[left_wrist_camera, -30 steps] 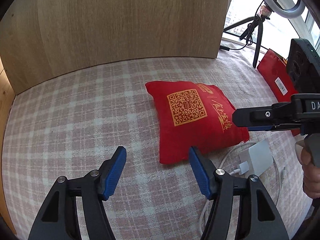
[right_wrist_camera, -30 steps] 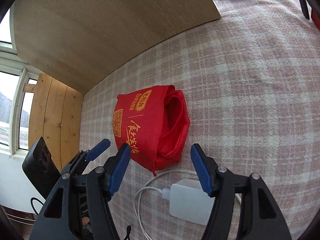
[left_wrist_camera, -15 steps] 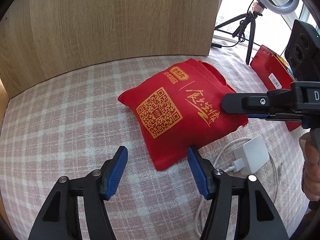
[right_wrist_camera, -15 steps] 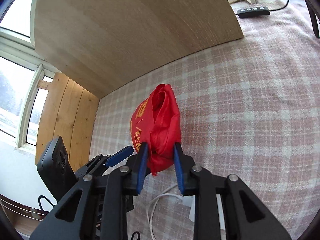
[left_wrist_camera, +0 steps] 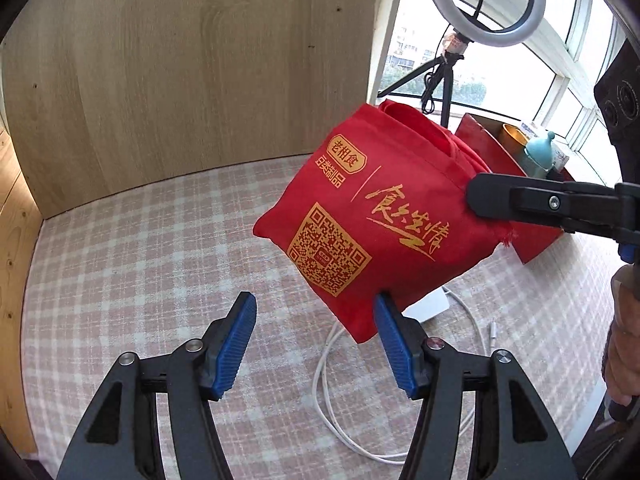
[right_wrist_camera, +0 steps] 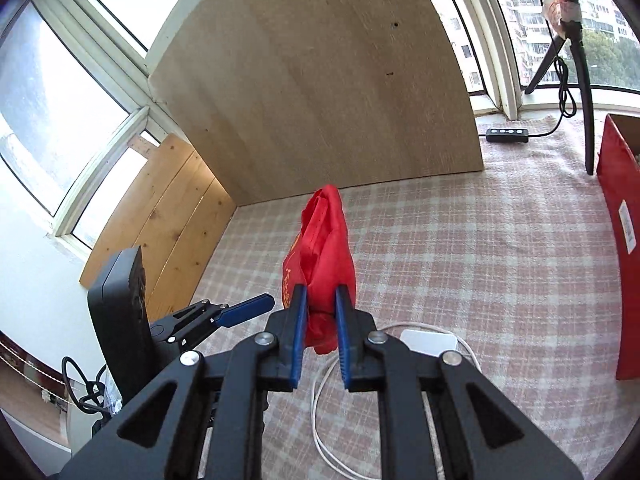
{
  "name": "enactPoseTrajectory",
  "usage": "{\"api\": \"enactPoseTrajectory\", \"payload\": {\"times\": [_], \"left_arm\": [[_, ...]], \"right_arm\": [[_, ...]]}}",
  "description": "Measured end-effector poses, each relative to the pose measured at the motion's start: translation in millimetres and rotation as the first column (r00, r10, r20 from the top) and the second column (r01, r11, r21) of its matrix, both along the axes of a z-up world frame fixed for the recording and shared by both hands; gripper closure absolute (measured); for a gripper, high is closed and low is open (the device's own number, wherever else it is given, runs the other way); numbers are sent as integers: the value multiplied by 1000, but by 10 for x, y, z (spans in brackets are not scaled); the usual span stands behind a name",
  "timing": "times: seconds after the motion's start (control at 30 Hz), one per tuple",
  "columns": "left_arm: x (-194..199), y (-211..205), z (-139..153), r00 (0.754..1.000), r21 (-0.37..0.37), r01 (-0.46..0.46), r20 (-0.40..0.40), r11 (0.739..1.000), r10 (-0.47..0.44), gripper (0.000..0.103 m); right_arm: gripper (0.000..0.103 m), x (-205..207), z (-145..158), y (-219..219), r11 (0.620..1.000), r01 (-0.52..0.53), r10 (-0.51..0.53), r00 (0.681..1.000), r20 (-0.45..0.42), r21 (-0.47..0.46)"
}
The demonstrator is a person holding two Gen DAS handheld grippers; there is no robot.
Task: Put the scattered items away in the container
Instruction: 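Carry the red bag with the right gripper toward the red box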
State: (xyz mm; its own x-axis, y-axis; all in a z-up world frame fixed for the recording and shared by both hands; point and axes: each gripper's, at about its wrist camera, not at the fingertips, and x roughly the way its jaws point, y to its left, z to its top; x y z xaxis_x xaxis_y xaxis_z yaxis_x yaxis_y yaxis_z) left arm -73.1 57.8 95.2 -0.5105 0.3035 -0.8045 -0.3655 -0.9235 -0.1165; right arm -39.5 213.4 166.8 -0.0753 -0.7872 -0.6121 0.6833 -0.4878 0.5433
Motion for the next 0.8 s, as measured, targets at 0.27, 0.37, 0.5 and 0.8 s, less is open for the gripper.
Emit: {"api": "enactPoseTrajectory", "payload": {"times": [0.27,0.37,0.5,0.8], "left_arm": [[724,869,154,984,63,180,-4,982,-181,45],[916,1267,18,967,95,252,19,963,-255,45],[1096,1805,-212,941,116,323,71,939,-332,45],[1496,2225,-401,916,99,380,101,920,-389,45]], "right_arm": [[90,359,149,1475,987,154,-147,979,-139,42],[90,435,45,1952,964,251,-233,955,-183,84],[91,450,-177,2364,932,339,-311,929,-200,127],[91,395,-481,2888,934,336,-333,942,-39,119]]}}
